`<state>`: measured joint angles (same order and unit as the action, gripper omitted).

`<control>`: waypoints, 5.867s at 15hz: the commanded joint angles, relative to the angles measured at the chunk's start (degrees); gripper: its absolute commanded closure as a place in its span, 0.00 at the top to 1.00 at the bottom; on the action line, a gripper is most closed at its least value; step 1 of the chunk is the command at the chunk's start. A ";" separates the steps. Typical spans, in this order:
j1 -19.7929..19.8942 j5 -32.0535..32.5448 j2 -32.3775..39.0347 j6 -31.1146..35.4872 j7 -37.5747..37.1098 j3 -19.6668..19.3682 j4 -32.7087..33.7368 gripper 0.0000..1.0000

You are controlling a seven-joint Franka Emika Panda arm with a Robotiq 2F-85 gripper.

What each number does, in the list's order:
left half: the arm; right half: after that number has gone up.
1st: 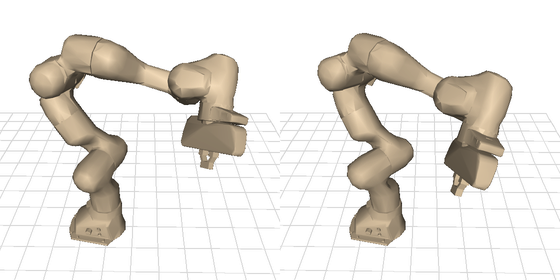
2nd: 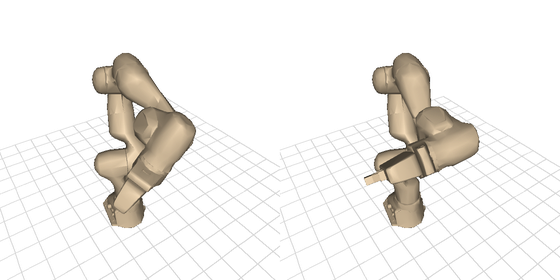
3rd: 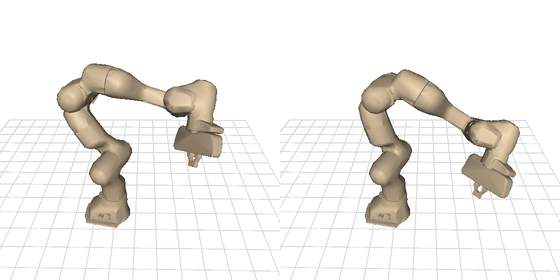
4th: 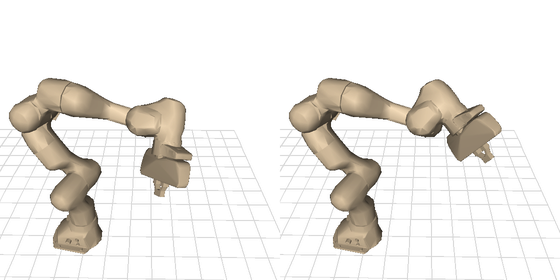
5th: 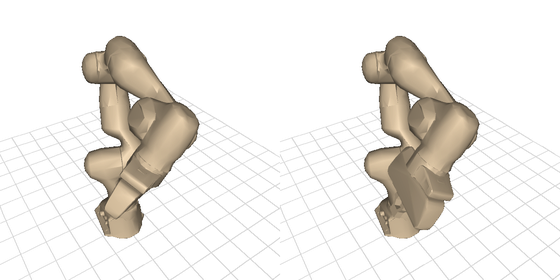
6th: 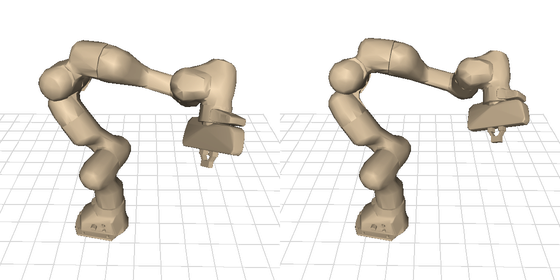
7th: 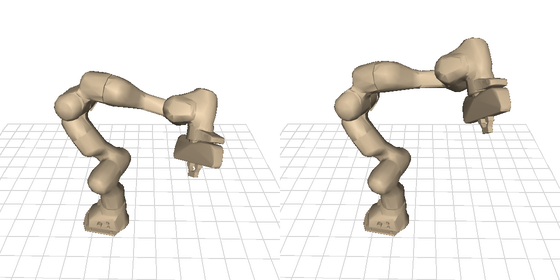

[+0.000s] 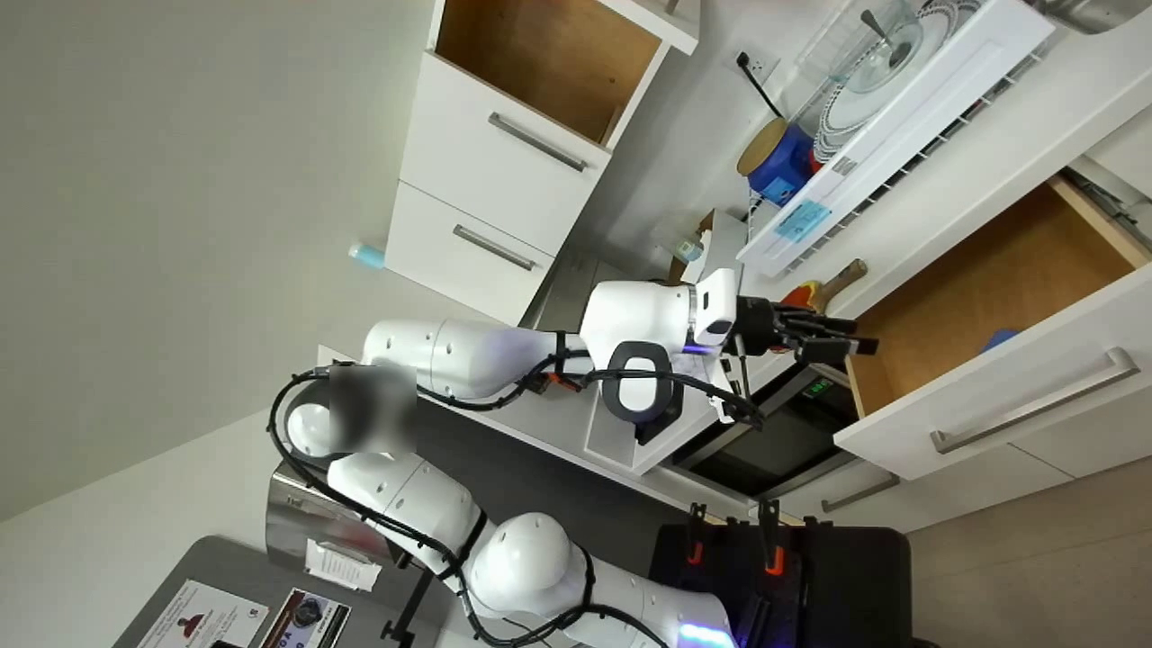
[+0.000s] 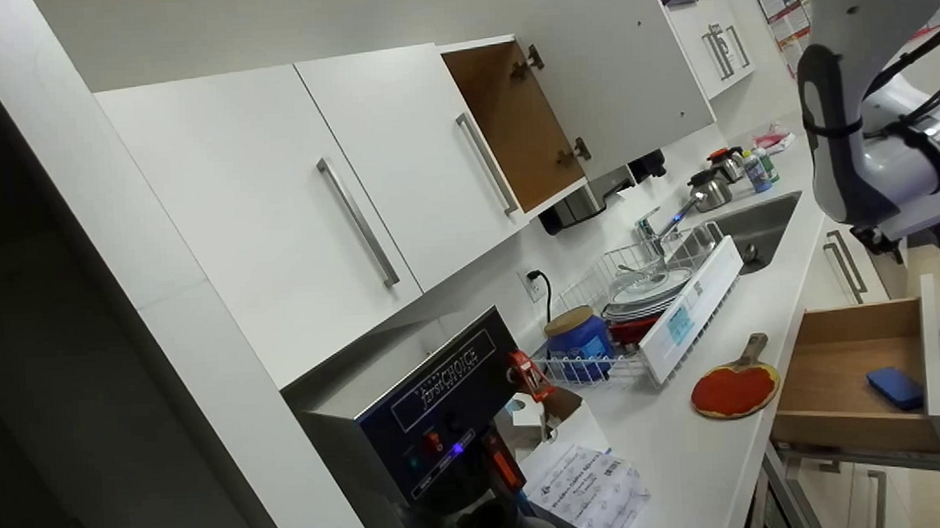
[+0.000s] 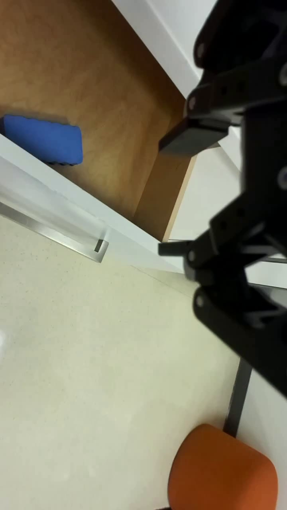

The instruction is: Remove the blue object from the bottom shelf, put it in the drawer and then close the drawer

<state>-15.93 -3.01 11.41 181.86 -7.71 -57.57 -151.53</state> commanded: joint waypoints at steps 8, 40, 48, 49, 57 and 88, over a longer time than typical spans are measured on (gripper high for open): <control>15.71 -2.19 -7.95 -10.08 10.52 8.88 -5.26 0.00; 50.19 -37.75 24.58 -6.37 4.05 51.42 17.88 0.00; 50.97 -45.42 31.58 6.15 -0.28 58.07 21.04 0.00; 51.20 -46.13 32.01 7.82 -1.00 59.00 21.31 0.00; 49.61 -47.16 36.11 16.37 -8.27 62.31 26.71 0.00; 54.28 -62.53 32.99 -12.83 17.00 64.30 40.37 0.00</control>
<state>33.22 -65.13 48.09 174.52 3.05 3.62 -107.63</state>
